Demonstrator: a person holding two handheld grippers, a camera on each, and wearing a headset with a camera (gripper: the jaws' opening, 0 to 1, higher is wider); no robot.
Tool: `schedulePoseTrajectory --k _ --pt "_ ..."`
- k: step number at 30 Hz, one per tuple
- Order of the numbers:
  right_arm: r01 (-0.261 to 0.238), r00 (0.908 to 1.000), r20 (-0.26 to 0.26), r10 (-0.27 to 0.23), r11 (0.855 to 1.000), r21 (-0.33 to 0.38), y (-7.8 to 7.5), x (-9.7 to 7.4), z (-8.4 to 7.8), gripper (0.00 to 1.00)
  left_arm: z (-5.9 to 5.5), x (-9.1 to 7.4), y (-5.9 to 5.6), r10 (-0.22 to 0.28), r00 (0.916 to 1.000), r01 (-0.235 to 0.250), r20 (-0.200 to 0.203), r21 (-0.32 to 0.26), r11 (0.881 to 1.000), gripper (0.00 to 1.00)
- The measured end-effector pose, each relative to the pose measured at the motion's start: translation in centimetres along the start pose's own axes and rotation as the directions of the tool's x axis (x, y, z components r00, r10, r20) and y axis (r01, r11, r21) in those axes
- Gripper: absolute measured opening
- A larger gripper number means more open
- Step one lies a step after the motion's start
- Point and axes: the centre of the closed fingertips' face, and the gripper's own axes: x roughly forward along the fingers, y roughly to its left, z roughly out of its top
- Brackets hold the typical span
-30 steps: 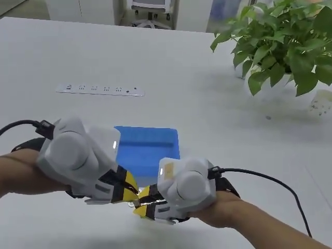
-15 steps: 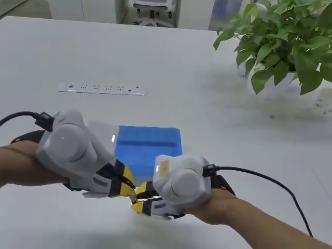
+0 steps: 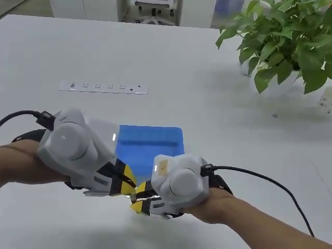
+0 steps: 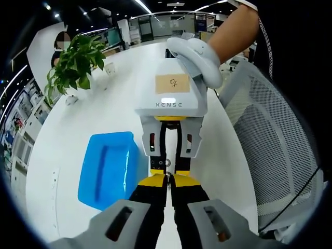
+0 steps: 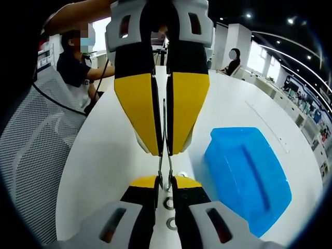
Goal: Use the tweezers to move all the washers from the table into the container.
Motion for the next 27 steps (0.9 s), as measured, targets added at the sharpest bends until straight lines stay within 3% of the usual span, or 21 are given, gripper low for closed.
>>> schedulePoseTrajectory --k 16,27 --pt "-0.003 1.0 -0.004 0.003 1.0 -0.001 0.03 0.43 -0.06 0.13 -0.26 -0.08 0.41 0.002 1.0 -0.002 0.008 -0.021 1.0 0.07" --pt "0.003 0.9999 -0.017 -0.002 0.998 0.059 -0.01 0.39 -0.23 0.1 -0.16 0.09 0.36 -0.011 0.9998 0.012 0.017 -0.024 1.0 0.07"
